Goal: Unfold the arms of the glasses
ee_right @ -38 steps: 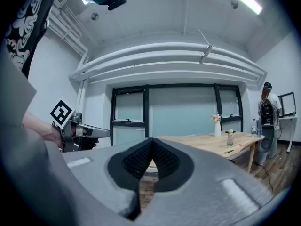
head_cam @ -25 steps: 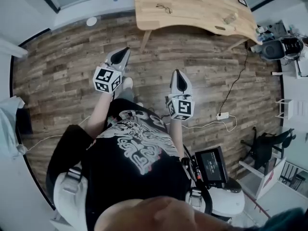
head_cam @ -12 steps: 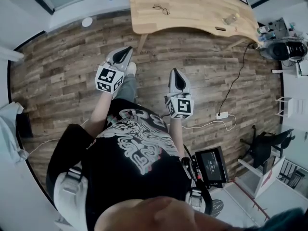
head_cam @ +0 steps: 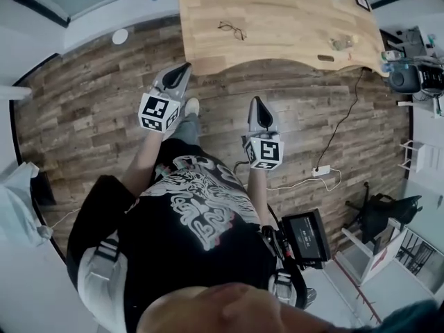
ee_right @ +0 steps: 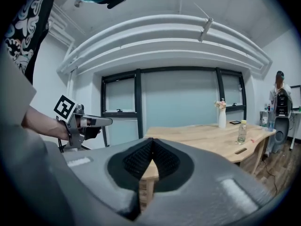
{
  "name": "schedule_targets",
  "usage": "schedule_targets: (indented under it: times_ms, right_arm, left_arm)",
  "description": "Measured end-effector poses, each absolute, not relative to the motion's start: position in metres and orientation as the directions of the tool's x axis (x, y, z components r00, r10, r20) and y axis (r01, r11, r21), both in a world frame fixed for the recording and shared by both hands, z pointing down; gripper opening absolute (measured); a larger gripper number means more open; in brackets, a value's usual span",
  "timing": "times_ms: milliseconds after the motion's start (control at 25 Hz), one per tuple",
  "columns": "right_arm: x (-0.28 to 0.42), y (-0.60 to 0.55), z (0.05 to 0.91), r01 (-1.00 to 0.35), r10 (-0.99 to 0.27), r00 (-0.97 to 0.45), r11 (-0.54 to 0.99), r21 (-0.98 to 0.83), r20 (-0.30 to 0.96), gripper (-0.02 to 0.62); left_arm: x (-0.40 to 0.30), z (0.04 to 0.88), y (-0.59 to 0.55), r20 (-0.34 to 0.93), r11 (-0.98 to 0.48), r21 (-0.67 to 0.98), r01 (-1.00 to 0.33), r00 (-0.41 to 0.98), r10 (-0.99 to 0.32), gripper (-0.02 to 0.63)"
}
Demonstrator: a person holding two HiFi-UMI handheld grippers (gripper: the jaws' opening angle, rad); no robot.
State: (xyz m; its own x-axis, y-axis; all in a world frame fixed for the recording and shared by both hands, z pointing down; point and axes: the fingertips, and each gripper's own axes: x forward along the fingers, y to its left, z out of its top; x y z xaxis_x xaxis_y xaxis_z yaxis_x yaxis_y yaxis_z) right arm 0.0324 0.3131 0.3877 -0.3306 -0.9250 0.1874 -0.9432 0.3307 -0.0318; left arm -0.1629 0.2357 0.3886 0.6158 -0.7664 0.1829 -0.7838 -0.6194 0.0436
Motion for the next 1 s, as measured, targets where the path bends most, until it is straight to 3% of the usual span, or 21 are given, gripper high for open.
schedule_targets:
  times_ms: [520,1000]
  right_arm:
    - [0.021,0.134,0.403,-0.952,-0.922,-0.305,0.304,-0.044,0.24,-0.002]
    - [0.024,0.099,0.409,-0.973,-0.939,-0.229,0.224,-0.048,0.257,-0.002]
  left_arm:
    - [-0.155,0.393,0.07,0.218,-0.733,-0.014,-0.68,0.713,-0.666,-0.011]
    - [-0.161,0.407,0.014,0.236,-0.757,0.015,-0.653,0.738,-0.632,-0.011]
